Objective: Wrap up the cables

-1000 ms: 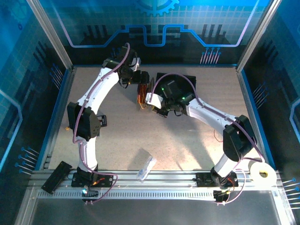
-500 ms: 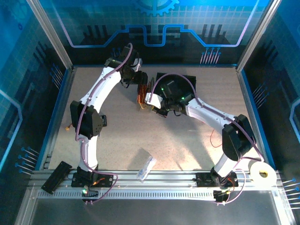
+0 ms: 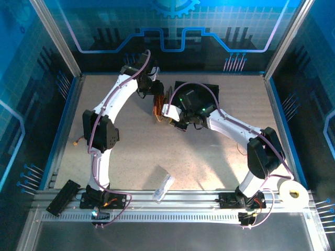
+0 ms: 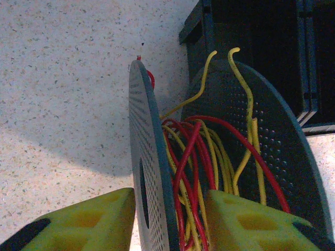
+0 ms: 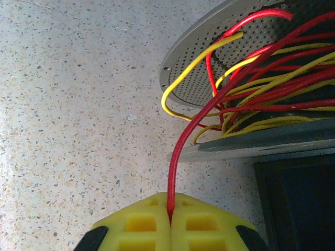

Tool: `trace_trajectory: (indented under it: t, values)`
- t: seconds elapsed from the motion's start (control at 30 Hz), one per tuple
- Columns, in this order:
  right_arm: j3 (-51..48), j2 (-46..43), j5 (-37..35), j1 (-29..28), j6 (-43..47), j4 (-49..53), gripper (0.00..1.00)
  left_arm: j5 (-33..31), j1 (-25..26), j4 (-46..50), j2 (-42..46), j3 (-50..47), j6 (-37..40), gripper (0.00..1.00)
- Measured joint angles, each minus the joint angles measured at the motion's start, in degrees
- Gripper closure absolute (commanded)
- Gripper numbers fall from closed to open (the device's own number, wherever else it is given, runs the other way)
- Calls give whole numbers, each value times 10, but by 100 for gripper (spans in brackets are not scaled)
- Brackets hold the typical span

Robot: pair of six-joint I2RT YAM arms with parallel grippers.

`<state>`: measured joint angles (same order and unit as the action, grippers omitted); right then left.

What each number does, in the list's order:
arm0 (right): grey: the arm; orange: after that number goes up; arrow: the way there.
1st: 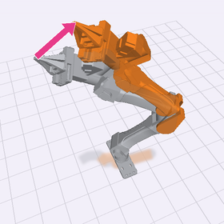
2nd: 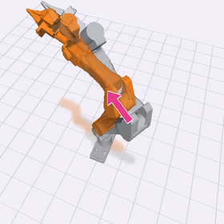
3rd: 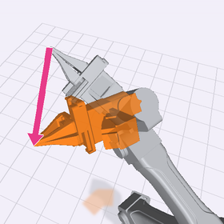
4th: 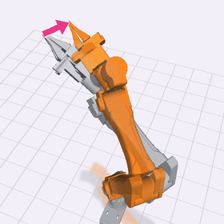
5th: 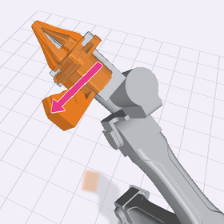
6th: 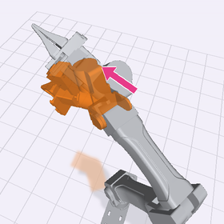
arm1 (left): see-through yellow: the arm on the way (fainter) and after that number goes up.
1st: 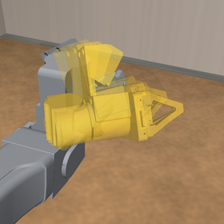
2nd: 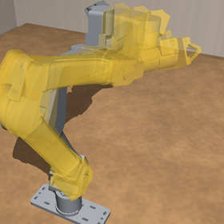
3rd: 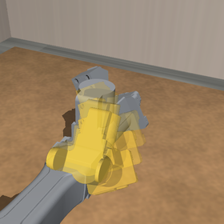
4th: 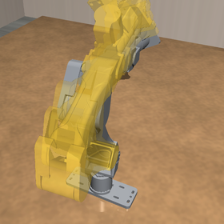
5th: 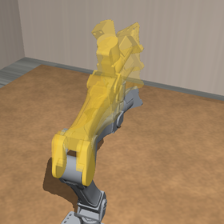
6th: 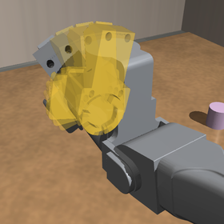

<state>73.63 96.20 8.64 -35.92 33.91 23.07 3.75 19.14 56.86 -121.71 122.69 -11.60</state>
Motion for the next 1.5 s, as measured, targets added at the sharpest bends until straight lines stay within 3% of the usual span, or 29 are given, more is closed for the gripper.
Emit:
trace_trajectory:
  t: [0.63, 0.77, 0.9, 1.2, 1.23, 1.3, 1.5]
  values:
    - [0, 2, 8, 0, 0, -1, 100, -2, 0, 3, -2, 1, 0, 79]
    - [0, 2, 9, 0, 0, -1, 100, -6, 0, 3, -3, 1, 0, 86]
    - [0, 2, 9, 0, -1, -5, 100, -19, 0, 3, -3, 3, 6, 100]
    - [0, 2, 23, 0, -20, -13, 100, -29, 0, 7, -6, 6, 10, 100]
    - [0, 2, 25, 0, -23, -14, 96, -30, 0, 4, -5, 3, 9, 100]
    - [-2, 1, 30, -1, -30, -17, 79, -35, 0, -5, 6, -14, 2, 100]
    - [-38, -32, 47, -8, -68, -38, 62, -57, -2, -41, 72, -107, -20, 100]
